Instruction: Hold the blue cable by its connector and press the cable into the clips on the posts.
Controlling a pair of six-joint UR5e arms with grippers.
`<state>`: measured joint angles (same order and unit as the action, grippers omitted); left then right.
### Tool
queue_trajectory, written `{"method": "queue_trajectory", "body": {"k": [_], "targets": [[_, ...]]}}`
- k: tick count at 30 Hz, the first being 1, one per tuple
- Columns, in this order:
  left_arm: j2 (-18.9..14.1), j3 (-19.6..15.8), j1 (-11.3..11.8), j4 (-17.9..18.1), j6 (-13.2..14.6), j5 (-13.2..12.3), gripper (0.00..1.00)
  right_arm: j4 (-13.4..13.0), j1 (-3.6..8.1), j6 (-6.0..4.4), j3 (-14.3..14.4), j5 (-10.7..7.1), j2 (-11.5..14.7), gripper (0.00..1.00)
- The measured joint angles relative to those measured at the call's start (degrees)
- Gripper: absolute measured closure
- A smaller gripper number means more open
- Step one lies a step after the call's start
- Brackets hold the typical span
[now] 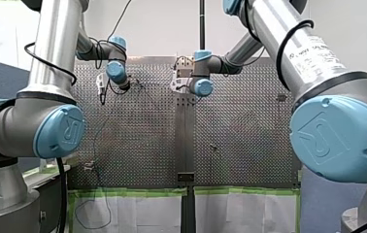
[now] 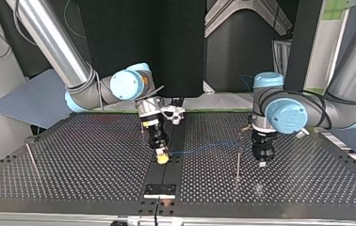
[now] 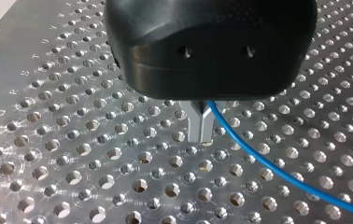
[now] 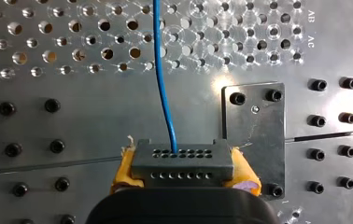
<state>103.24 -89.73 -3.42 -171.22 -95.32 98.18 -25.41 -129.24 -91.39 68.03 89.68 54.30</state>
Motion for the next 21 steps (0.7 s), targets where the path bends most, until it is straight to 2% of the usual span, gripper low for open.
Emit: {"method": "queue_trajectory", "body": {"k": [3, 5, 6, 8, 9, 11, 12, 14, 16, 21], "targets": [[0.0, 0.0, 0.0, 0.2, 0.2, -0.6, 1.00, 0.0, 0.04, -0.02, -0.1, -0.10, -0.1, 1.00], [0.0, 0.0, 0.0, 0.7, 0.7, -0.6, 0.60, 0.1, 0.03, -0.03, -0.1, -0.15, -0.1, 1.00], [0.0, 0.0, -0.1, 1.0, 0.9, -0.4, 0.60, 0.1, 0.00, -0.03, -0.1, -0.17, -0.1, 1.00], [0.0, 0.0, -0.3, 1.3, 1.3, 0.3, 0.36, 0.1, -0.05, -0.03, -0.1, -0.18, -0.1, 1.00], [0.0, 0.0, -0.4, 1.2, 1.7, 0.8, 0.36, 0.2, -0.10, -0.03, -0.1, -0.19, -0.1, 1.00], [0.0, 0.0, -0.6, 0.8, 2.5, 1.7, 0.17, 0.2, -0.17, -0.04, -0.1, -0.20, -0.1, 1.00], [0.0, 0.0, -0.7, 0.6, 2.9, 2.1, 0.17, 0.2, -0.21, -0.04, -0.1, -0.20, -0.1, 1.00], [0.0, 0.0, -0.7, 0.1, 3.4, 2.8, 0.04, 0.3, -0.24, -0.04, -0.1, -0.20, -0.1, 1.00], [0.0, 0.0, -0.7, -0.4, 3.8, 3.5, 0.00, 0.4, -0.30, -0.04, -0.1, -0.20, -0.1, 1.00], [-0.1, 0.0, -1.0, -2.5, 4.0, 5.6, 0.00, 0.6, -0.40, -0.04, -0.1, -0.20, -0.1, 1.00]]}}
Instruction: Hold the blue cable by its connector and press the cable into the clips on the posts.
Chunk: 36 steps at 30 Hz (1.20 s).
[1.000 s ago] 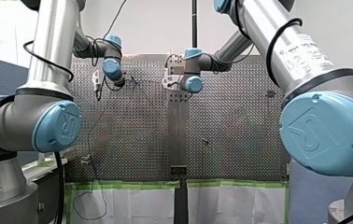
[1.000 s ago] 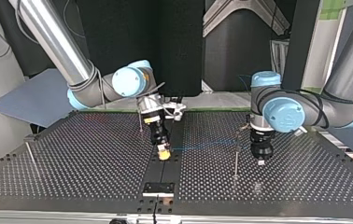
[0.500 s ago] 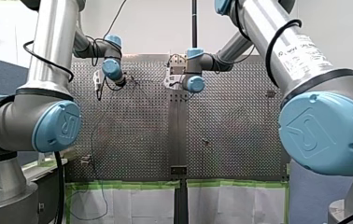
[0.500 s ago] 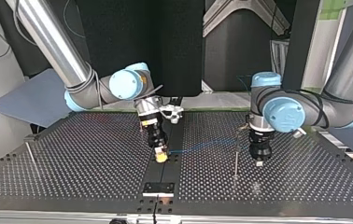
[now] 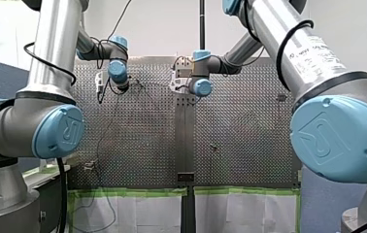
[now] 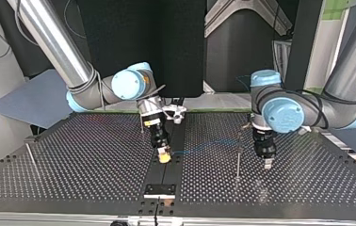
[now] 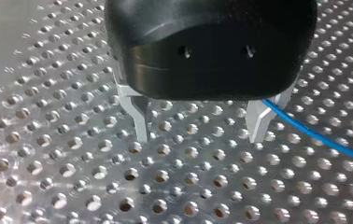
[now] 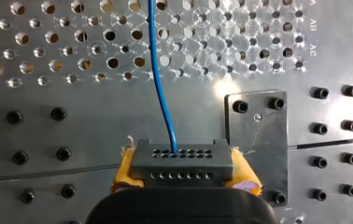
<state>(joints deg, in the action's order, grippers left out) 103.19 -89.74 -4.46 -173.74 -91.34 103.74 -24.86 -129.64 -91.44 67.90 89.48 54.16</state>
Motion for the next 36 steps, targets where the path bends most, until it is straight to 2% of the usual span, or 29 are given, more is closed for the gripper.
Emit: {"method": "queue_trajectory", "body": {"k": [6, 12, 21, 27, 36], "targets": [[-0.8, -0.1, -1.0, -3.1, -1.6, 2.2, 0.00, 0.4, -0.09, 0.04, 0.0, 0.00, 0.0, 1.00], [-3.5, -1.4, -1.7, -6.3, -4.1, 2.2, 0.00, 0.7, -0.15, 0.12, 0.0, 0.14, 0.0, 1.00], [-7.2, -5.5, -3.3, -10.4, -4.0, 3.5, 0.00, 0.8, -0.19, 0.21, 0.0, 0.17, 0.0, 1.00], [-8.7, -7.2, -4.4, -10.9, -3.7, 3.9, 0.00, 0.8, -0.21, 0.21, 0.0, 0.18, 0.0, 1.00], [-11.7, -7.6, -5.9, -10.7, -3.6, 3.8, 0.00, 0.9, -0.20, 0.21, 0.0, 0.16, 0.0, 1.00]]}}
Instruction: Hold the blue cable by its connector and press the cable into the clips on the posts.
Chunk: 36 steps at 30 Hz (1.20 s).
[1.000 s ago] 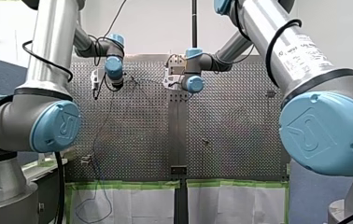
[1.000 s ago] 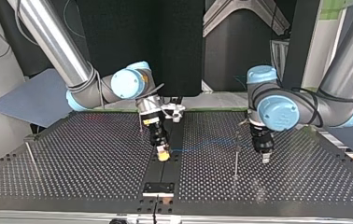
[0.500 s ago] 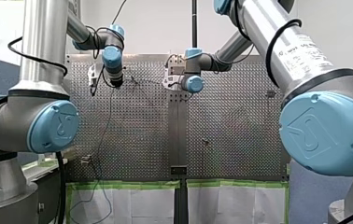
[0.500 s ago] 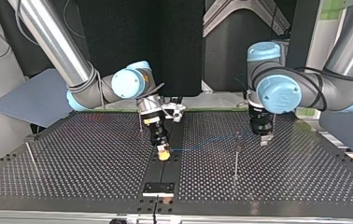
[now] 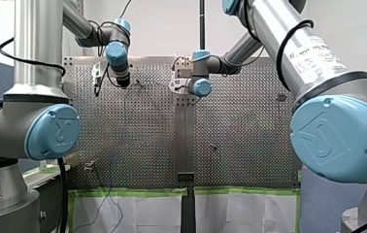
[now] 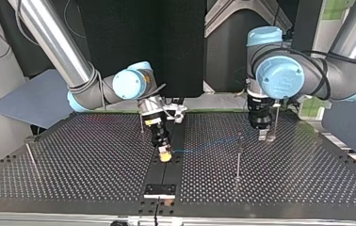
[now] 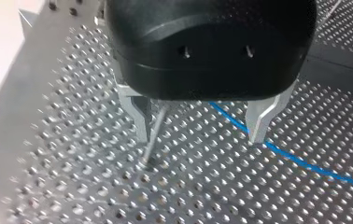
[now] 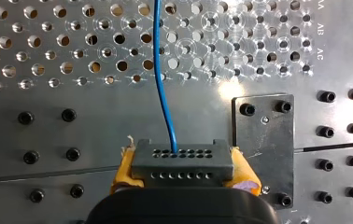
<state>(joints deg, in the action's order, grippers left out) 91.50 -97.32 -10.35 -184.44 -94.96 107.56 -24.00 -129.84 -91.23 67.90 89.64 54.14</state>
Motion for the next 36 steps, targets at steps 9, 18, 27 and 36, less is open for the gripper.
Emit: {"method": "queue_trajectory", "body": {"k": [9, 18, 27, 36], "targets": [[-0.8, 0.0, -1.2, 0.4, 0.4, -0.7, 0.00, 0.0, -0.02, 0.06, 0.0, -0.01, 0.0, 1.00], [-0.9, 0.0, -2.3, 0.4, 0.6, -0.8, 0.00, 0.0, -0.08, 0.07, 0.0, 0.02, 0.0, 1.00], [-0.9, -0.1, -3.2, 0.3, 0.5, -0.6, 0.00, 0.0, -0.11, -0.02, 0.0, 0.02, 0.0, 1.00], [-0.9, -0.1, -3.6, 0.4, 0.4, -0.6, 0.00, 0.0, -0.11, -0.09, 0.0, -0.06, 0.0, 1.00]]}}
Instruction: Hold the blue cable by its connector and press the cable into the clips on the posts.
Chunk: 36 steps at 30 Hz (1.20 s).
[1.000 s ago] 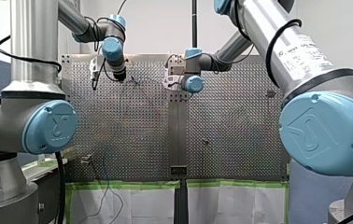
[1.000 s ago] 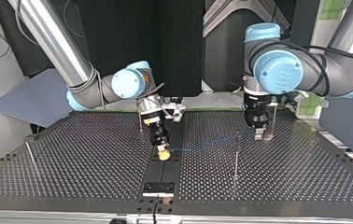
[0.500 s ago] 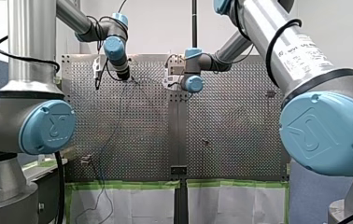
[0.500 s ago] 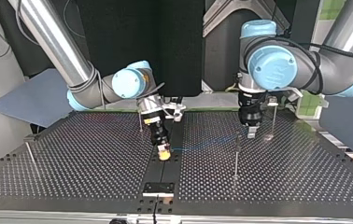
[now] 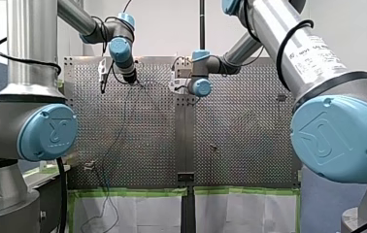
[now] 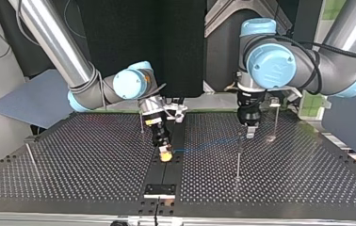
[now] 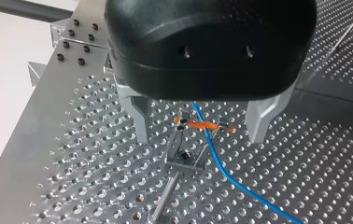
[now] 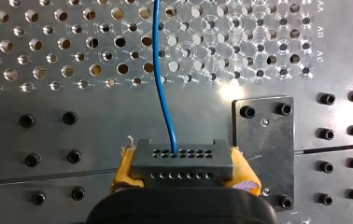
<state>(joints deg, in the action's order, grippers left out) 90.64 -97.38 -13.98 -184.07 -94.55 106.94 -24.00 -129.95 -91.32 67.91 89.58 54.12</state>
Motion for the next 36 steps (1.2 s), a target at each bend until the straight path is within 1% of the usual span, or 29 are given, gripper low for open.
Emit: {"method": "queue_trajectory", "body": {"k": [20, 26, 31, 36], "targets": [[0.0, 0.0, -0.6, 0.0, 0.3, -0.3, 0.00, 0.0, -0.03, -0.01, 0.0, -0.01, 0.0, 1.00], [0.0, 0.0, -0.6, 0.5, 2.1, -0.2, 0.00, 0.0, -0.04, -0.07, 0.0, -0.01, 0.0, 1.00], [0.0, 0.0, -0.6, 1.1, 4.3, -0.1, 0.00, 0.0, -0.06, -0.06, 0.0, -0.01, 0.0, 1.00], [0.0, 0.0, -1.0, 2.9, 6.9, -0.2, 0.00, 0.0, -0.15, 0.00, 0.0, -0.01, 0.0, 1.00]]}}
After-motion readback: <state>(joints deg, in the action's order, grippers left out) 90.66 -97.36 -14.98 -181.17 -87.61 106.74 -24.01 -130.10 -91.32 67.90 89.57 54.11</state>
